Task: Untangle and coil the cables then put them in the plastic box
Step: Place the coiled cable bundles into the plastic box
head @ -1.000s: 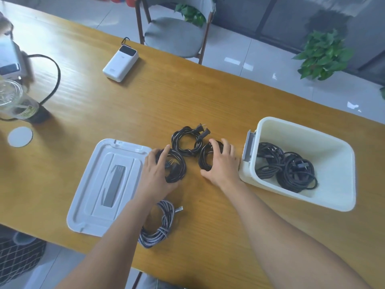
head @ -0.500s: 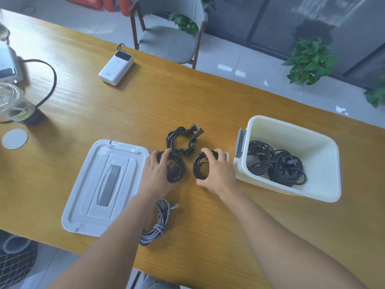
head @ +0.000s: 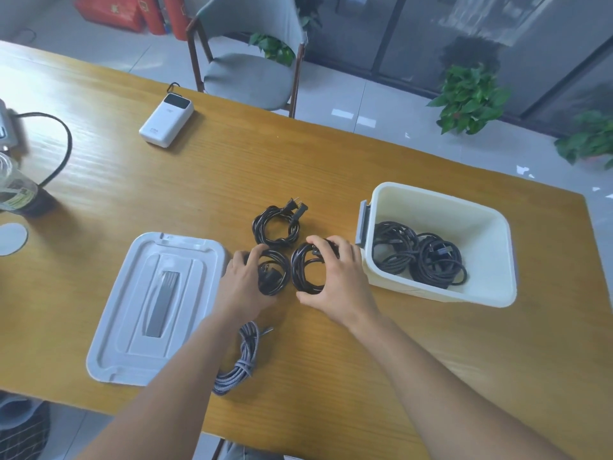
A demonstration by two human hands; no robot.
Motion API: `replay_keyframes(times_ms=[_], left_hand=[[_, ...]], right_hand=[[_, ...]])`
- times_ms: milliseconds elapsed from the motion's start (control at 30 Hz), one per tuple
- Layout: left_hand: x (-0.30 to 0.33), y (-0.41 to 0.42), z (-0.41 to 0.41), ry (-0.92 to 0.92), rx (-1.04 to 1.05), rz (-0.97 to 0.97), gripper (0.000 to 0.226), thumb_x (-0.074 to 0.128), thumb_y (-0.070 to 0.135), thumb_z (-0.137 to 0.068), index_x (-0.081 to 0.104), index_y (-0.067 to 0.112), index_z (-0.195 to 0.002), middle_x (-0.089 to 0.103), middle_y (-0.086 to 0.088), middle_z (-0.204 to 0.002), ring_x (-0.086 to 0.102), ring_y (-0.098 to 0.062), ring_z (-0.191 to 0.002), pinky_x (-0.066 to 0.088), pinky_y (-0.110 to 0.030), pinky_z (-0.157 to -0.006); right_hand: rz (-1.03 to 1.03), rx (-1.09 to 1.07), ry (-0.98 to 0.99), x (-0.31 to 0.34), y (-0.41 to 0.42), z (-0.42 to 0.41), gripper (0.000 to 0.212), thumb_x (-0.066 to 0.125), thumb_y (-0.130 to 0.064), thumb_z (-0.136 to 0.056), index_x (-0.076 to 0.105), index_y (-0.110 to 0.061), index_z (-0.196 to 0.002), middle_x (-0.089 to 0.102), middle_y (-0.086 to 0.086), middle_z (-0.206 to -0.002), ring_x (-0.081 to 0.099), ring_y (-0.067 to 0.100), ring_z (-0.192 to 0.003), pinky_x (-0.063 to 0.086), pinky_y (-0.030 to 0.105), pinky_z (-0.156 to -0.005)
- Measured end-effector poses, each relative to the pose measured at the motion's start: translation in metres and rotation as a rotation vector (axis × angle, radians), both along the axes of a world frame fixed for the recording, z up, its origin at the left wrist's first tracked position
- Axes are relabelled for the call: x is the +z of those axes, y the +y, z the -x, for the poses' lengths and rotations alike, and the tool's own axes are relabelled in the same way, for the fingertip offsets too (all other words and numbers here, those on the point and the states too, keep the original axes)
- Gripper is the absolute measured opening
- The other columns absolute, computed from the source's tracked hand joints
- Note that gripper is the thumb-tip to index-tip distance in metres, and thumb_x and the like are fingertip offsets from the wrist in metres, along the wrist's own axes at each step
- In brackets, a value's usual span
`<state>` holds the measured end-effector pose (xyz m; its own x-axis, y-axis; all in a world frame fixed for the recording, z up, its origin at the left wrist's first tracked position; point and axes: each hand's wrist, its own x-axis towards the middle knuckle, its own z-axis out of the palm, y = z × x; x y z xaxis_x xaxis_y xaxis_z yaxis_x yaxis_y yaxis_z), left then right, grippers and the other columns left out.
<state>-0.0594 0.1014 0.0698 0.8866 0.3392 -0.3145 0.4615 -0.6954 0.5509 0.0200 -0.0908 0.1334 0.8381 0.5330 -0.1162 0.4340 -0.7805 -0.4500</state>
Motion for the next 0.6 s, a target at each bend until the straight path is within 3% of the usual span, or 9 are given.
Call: replay_keyframes(times_ms=[333, 433, 600], left_hand=[[0.046, -0.002, -0.021, -0.186, -0.006, -0.009, 0.106, 0.09, 0.025, -0.06, 0.038, 0.032, -0.153, 0.046, -0.004, -0.129, 0.05, -0.03, -0.117, 0.045, -0.034, -0.085], [0.071, -0.007, -0.037, -0.238, -0.032, -0.027, 0.107, 0.09, 0.026, -0.06, 0.037, 0.033, -0.153, 0.045, -0.003, -0.131, 0.05, -0.029, -0.117, 0.049, -0.038, -0.086], [0.114, -0.03, -0.074, -0.317, -0.098, -0.054, 0.104, 0.088, 0.027, -0.062, 0.036, 0.035, -0.151, 0.044, -0.001, -0.134, 0.05, -0.026, -0.119, 0.053, -0.039, -0.083]], right_hand=[[-0.164, -0.026, -0.083, 0.05, -0.007, -0.022, 0.093, 0.085, -0.049, -0.07, 0.039, -0.042, -0.15, 0.037, -0.002, -0.146, 0.033, 0.022, -0.137, 0.042, 0.036, -0.109], [-0.169, -0.058, -0.115, 0.064, -0.018, -0.035, 0.093, 0.087, -0.047, -0.069, 0.041, -0.041, -0.15, 0.037, -0.001, -0.146, 0.033, 0.021, -0.135, 0.037, 0.031, -0.107], [-0.166, -0.141, -0.169, 0.079, -0.05, -0.058, 0.093, 0.088, -0.046, -0.068, 0.043, -0.039, -0.149, 0.039, -0.001, -0.143, 0.036, 0.023, -0.132, 0.041, 0.034, -0.104]])
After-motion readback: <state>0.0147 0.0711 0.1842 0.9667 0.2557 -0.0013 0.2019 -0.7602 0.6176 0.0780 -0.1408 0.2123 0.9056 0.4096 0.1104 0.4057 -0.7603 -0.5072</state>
